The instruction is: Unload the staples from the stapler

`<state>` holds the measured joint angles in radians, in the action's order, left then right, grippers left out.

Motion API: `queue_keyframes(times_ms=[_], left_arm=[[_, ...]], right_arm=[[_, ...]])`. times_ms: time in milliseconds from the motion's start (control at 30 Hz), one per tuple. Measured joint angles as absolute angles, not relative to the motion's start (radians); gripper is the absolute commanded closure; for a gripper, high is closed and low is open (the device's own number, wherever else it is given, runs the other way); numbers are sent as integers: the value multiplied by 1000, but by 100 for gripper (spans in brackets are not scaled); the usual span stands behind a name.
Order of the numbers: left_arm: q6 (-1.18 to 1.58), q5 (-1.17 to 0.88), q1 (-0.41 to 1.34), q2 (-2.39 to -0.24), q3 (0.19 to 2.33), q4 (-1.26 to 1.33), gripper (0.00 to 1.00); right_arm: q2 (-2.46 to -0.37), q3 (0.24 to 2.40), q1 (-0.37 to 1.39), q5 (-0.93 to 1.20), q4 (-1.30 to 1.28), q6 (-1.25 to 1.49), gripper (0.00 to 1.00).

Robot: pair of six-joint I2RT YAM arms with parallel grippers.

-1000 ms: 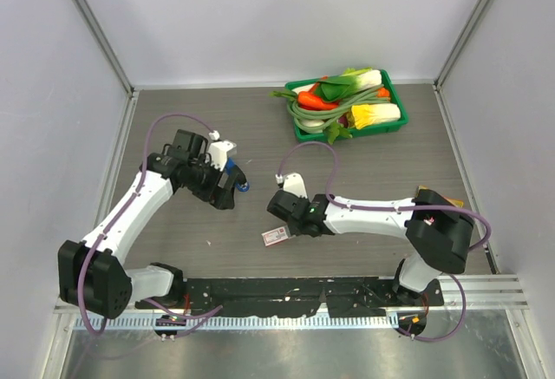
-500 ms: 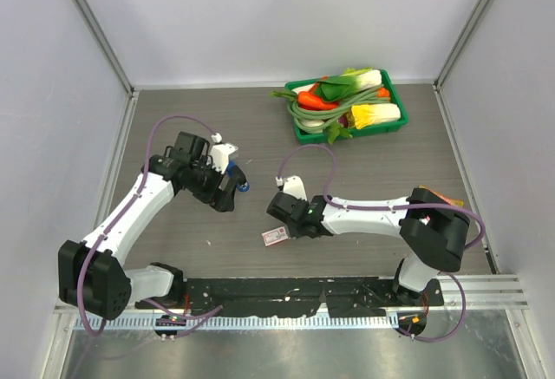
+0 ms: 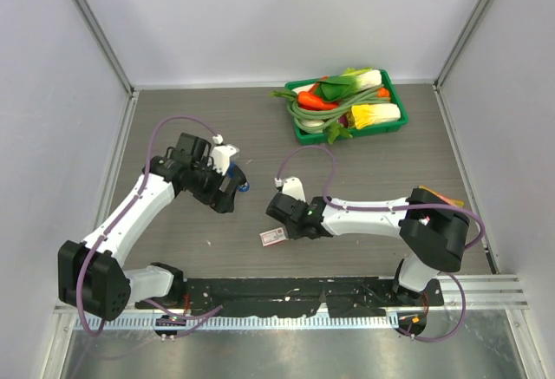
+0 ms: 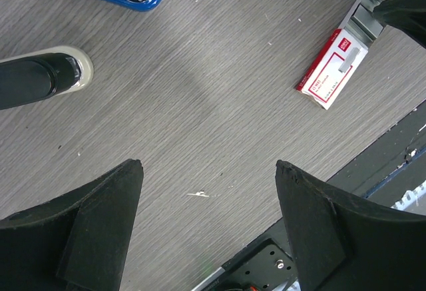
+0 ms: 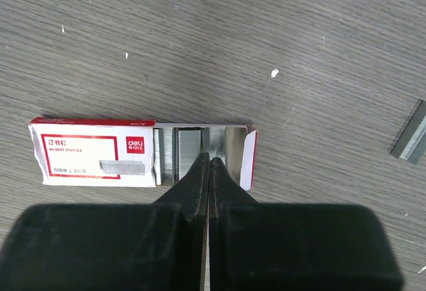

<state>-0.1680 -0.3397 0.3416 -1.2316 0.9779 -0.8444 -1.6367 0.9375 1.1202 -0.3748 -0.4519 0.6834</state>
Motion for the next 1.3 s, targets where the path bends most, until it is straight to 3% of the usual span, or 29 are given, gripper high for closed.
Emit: queue_keyframes(times_ms=[1300], left_arm=[[-170,-305,378,-1231,968,-834,15]], right_arm=[[-1629,950,1123,-368,-426,683,99]])
